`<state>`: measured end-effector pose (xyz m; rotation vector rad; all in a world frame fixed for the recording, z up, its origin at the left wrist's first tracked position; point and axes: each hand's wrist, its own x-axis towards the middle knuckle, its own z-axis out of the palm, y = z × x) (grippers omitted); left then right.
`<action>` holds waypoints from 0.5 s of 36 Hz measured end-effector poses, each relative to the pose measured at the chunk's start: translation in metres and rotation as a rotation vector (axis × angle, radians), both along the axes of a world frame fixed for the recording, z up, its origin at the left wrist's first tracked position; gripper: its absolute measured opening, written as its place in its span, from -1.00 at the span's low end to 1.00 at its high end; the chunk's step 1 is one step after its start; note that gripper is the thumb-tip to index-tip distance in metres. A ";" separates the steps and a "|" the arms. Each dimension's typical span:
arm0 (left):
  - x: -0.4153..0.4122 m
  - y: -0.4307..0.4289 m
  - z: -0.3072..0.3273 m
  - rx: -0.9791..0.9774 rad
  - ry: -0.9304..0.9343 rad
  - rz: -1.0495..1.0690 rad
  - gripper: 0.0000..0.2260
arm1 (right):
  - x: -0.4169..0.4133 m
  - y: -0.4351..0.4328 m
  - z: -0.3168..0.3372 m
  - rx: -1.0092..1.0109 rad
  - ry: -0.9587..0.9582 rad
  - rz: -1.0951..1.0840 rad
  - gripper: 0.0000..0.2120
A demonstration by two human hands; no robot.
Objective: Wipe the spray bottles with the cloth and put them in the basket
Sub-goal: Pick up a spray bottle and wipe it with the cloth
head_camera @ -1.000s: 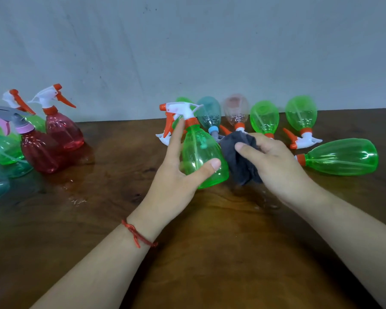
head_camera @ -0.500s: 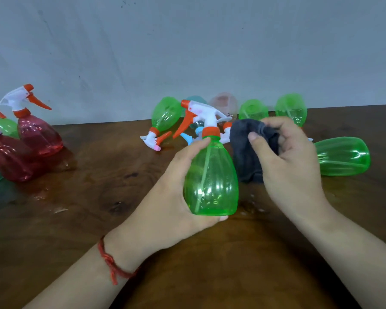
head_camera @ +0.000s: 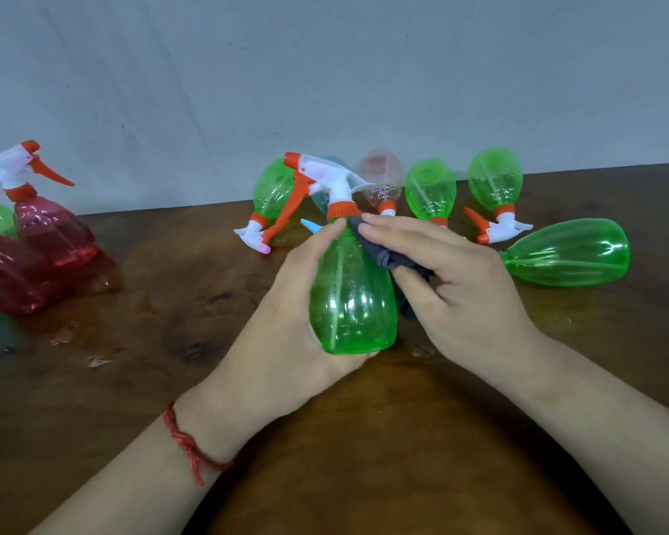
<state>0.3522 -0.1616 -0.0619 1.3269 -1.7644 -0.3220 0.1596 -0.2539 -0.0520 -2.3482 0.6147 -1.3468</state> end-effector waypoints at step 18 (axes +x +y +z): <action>0.005 -0.003 0.000 0.023 0.264 0.187 0.03 | -0.006 -0.002 0.003 -0.095 0.127 0.114 -0.59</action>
